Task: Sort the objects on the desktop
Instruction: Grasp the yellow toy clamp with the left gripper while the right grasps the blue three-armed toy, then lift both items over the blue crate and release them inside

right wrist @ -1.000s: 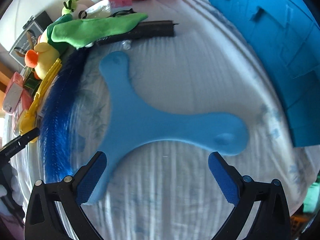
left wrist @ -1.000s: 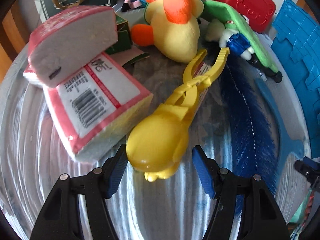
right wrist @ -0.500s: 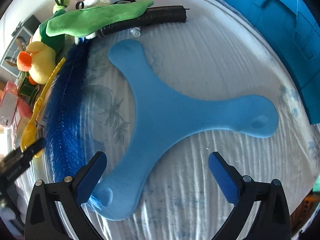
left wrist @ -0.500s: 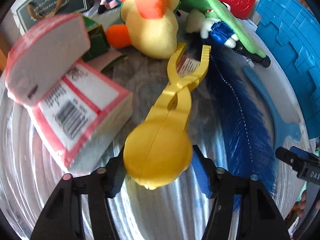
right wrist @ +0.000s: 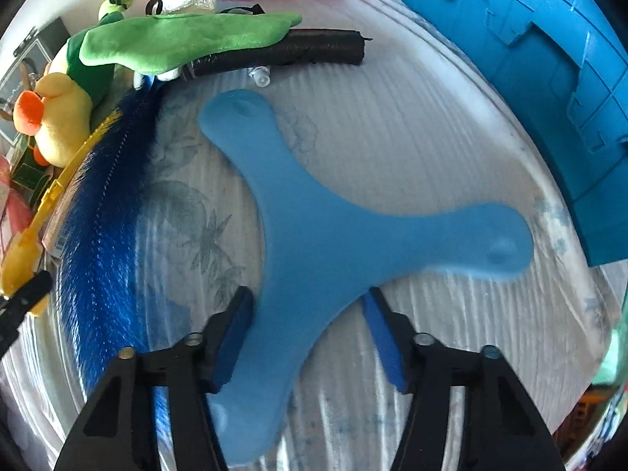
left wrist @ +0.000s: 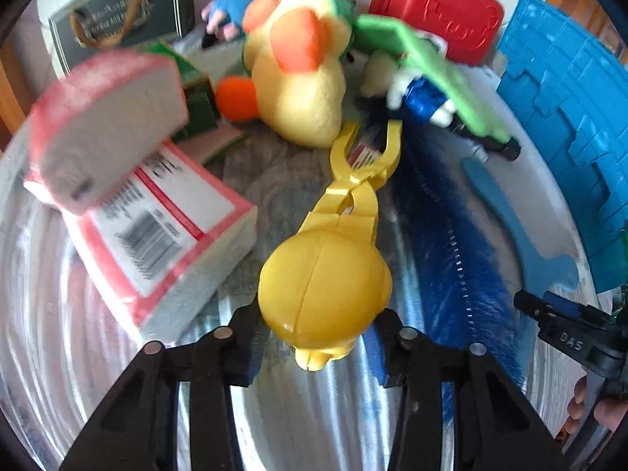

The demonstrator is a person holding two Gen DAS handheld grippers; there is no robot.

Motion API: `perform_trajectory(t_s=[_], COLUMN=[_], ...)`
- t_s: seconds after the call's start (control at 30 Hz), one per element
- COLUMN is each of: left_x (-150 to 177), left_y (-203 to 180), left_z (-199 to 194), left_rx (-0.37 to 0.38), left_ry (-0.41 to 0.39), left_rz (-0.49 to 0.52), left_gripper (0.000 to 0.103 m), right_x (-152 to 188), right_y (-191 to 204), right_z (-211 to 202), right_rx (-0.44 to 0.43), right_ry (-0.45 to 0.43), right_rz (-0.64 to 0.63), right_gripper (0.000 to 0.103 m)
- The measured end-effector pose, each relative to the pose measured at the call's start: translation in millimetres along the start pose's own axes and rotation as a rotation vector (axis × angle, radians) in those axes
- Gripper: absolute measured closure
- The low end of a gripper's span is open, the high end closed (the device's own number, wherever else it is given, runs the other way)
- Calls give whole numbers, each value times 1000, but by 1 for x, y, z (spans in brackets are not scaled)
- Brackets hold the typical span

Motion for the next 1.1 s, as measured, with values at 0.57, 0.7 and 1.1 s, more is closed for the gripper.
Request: perform_trajectory(t_s=[0.57,0.7,1.1], left_x=[-2,-7,-10], left_y=[-13,-20,-52], left_z=[-95,-125,-208], left_rx=[-8,-17,-25], left_ry=[-251,-315,-494], left_rz=[-38,-33,-19], left_gripper=[71,71,71], right_x=[5,-8,-11], right_y=[-18,-13,-4], right_z=[-70,-104,-208], right_rx=[-56,-66,-81], right_ry=[-157,-245,-484], right_rz=[-53,-82,-130], right_gripper=[67,67,67])
Point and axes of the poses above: each gripper's, at about its wrist camera, not at the fingertips, and z roughly the way its jaws point, y to its left, x to its underside, the point moved 1 cm from there along z, roughly the way its jaws point, and after that the axes turned 1 degree about y, right-handed, at the moved point
